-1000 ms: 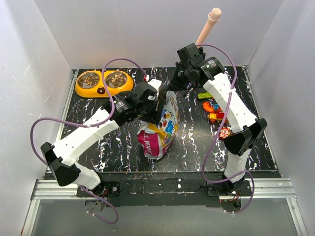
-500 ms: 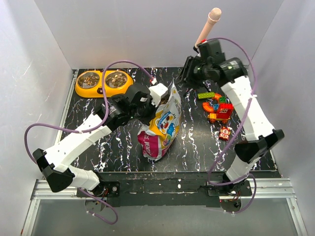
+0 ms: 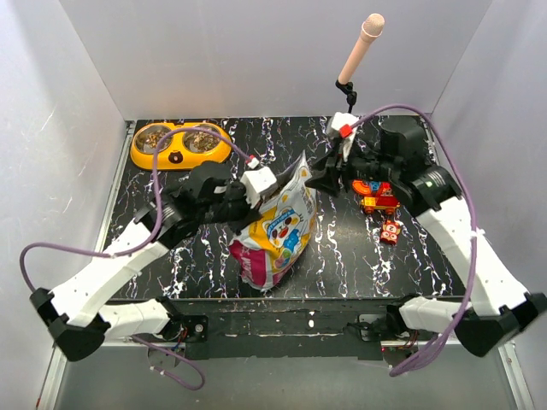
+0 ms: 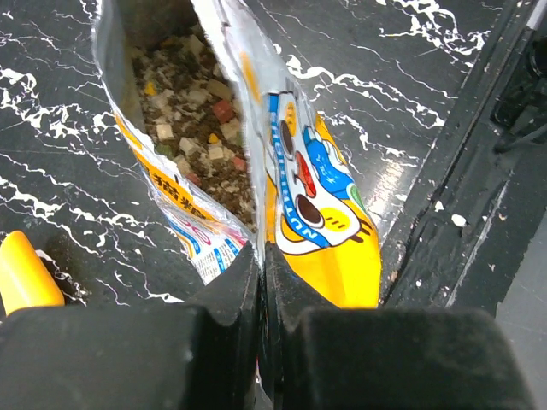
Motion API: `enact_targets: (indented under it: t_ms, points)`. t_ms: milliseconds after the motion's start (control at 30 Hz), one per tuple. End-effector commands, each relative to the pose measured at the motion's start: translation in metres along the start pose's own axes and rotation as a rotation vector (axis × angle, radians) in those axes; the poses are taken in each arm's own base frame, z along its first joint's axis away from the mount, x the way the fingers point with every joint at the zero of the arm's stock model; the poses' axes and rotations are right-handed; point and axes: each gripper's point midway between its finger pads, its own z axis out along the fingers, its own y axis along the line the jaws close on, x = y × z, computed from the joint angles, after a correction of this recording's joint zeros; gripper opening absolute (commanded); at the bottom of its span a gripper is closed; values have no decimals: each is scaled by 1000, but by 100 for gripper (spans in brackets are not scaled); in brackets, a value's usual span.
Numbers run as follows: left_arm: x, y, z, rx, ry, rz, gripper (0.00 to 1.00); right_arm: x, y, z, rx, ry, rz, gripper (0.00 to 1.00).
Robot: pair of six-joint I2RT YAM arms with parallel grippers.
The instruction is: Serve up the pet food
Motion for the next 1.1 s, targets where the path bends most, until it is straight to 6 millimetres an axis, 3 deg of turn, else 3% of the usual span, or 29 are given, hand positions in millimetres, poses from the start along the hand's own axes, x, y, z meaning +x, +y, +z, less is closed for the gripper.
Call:
enact_targets:
  t_ms: [0, 33, 100, 300, 400, 467, 667, 767, 833, 1067]
  points:
    - [-71, -18, -59, 26, -366, 107, 0, -30, 3, 18, -175, -78, -520, 55]
    - [-73, -15, -64, 4, -378, 117, 0, -33, 6, 19, -182, -67, -544, 57]
    - [-81, -13, -68, -6, -403, 160, 0, -34, 12, 22, -198, -52, -592, 73]
    - [-89, -20, -58, 88, -386, 242, 0, -43, 36, 30, -311, -70, -575, 76]
    - [-97, -3, -60, 53, -418, 244, 0, -39, 51, 24, -391, -47, -522, 74]
    - [-103, 13, -64, 30, -450, 234, 0, -38, 55, 22, -396, -50, -502, 82]
    - [-120, 55, -64, 54, -508, 234, 0, -38, 50, 34, -350, -65, -511, 82]
    - [-127, 52, -65, 110, -527, 220, 0, -38, 45, 41, -349, -36, -524, 82]
    - [-129, 40, -71, 173, -555, 195, 0, -42, 42, 43, -341, -38, -528, 82]
    - [-110, 17, -79, 233, -567, 113, 0, -28, 42, 51, -363, 0, -483, 82]
